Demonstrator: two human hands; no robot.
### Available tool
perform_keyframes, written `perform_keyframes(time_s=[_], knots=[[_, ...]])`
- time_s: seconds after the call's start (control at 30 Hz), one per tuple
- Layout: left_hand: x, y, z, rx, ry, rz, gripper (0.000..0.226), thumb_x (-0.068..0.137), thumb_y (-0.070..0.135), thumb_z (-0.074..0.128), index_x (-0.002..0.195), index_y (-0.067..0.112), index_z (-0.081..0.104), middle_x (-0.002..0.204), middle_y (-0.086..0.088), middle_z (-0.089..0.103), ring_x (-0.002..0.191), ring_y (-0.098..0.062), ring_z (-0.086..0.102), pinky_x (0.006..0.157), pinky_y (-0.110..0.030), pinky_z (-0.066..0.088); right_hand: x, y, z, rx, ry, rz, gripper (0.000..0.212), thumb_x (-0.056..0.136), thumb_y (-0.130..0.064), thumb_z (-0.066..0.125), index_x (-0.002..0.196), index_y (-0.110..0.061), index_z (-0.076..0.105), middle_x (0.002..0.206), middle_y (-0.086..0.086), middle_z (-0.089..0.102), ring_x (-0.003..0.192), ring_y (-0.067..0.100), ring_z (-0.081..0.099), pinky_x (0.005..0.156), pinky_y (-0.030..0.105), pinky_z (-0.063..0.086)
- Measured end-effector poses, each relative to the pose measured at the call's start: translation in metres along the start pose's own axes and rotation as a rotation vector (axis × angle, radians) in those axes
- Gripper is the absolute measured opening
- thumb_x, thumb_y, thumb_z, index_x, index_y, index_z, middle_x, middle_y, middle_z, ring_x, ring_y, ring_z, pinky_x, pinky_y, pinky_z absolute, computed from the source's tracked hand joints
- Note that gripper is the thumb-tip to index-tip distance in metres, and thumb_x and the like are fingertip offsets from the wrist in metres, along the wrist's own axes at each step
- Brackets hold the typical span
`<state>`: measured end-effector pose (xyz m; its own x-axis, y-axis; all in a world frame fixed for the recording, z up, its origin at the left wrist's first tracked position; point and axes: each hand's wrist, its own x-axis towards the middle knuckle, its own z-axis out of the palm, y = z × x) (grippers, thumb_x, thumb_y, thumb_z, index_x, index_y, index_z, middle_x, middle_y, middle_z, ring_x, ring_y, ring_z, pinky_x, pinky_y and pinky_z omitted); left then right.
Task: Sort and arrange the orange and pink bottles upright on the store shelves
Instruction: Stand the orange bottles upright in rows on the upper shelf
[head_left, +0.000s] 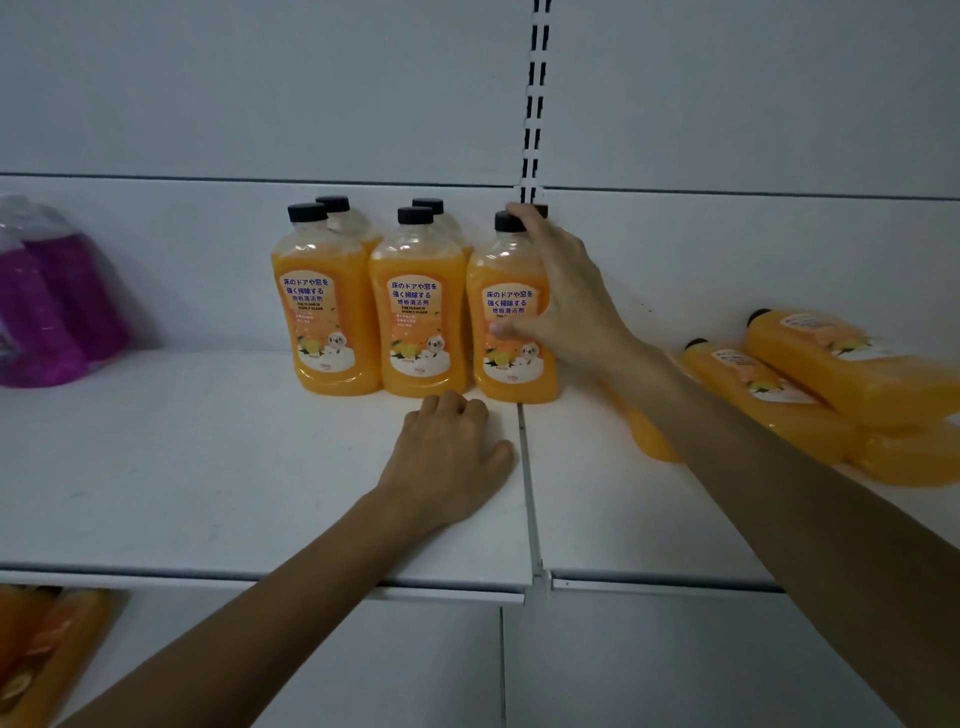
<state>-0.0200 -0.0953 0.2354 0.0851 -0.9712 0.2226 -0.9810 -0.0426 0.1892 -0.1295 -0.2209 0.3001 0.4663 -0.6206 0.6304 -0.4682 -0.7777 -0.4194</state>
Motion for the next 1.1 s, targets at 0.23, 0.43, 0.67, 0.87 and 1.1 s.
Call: perform_keyframes(time_s=[0.23,0.43,0.67,0.87,1.1], knots=[[-0.001,0.0,0.0,-0.004,-0.002,-0.004,0.045,0.094,0.044,0.039,0.125,0.012,0.048,0.128,-0.006,0.048,0.115,-0.021,0.042,0.099,-0.035,0.037,0.004,0.013,0.004,0.03,0.037,-0.007,0.097,0.071,-0.037,0.08,0.147,-0.031,0.02,0.147,0.002,0.035,0.132,0.024,0.038,0.106,0.051,0.037],[-0.001,0.003,-0.003,-0.032,0.013,0.04,0.04,0.095,0.038,0.042,0.126,0.014,0.049,0.13,-0.004,0.049,0.118,-0.02,0.042,0.099,-0.034,0.036,0.004,0.011,0.003,-0.087,0.06,-0.047,0.074,0.092,-0.044,0.053,0.15,-0.026,0.012,0.154,0.004,0.025,0.141,0.024,0.021,0.114,0.048,0.022],[0.003,0.025,-0.007,-0.081,0.116,0.131,0.037,0.093,0.035,0.049,0.126,0.019,0.051,0.133,0.0,0.051,0.122,-0.02,0.044,0.103,-0.035,0.037,-0.008,0.015,-0.029,0.122,0.022,0.045,0.058,0.099,-0.046,0.035,0.15,-0.032,0.012,0.157,-0.004,0.018,0.145,0.018,0.008,0.115,0.04,0.012],[0.027,0.068,0.003,-0.32,0.016,0.06,0.042,0.094,0.04,0.046,0.123,0.012,0.058,0.13,-0.005,0.055,0.118,-0.021,0.049,0.099,-0.034,0.039,-0.024,0.07,-0.084,-0.036,-0.233,0.489,0.059,0.098,-0.049,0.036,0.146,-0.015,0.03,0.148,0.009,0.037,0.133,0.027,0.039,0.1,0.033,0.034],[0.053,0.109,0.019,-0.362,-0.114,-0.059,0.067,0.089,0.064,0.032,0.088,0.005,0.065,0.101,-0.016,0.059,0.102,-0.028,0.05,0.089,-0.04,0.039,-0.029,0.09,-0.071,-0.321,-0.59,0.522,0.065,0.09,-0.063,0.037,0.138,-0.02,0.04,0.138,0.009,0.048,0.12,0.029,0.048,0.097,0.04,0.04]])
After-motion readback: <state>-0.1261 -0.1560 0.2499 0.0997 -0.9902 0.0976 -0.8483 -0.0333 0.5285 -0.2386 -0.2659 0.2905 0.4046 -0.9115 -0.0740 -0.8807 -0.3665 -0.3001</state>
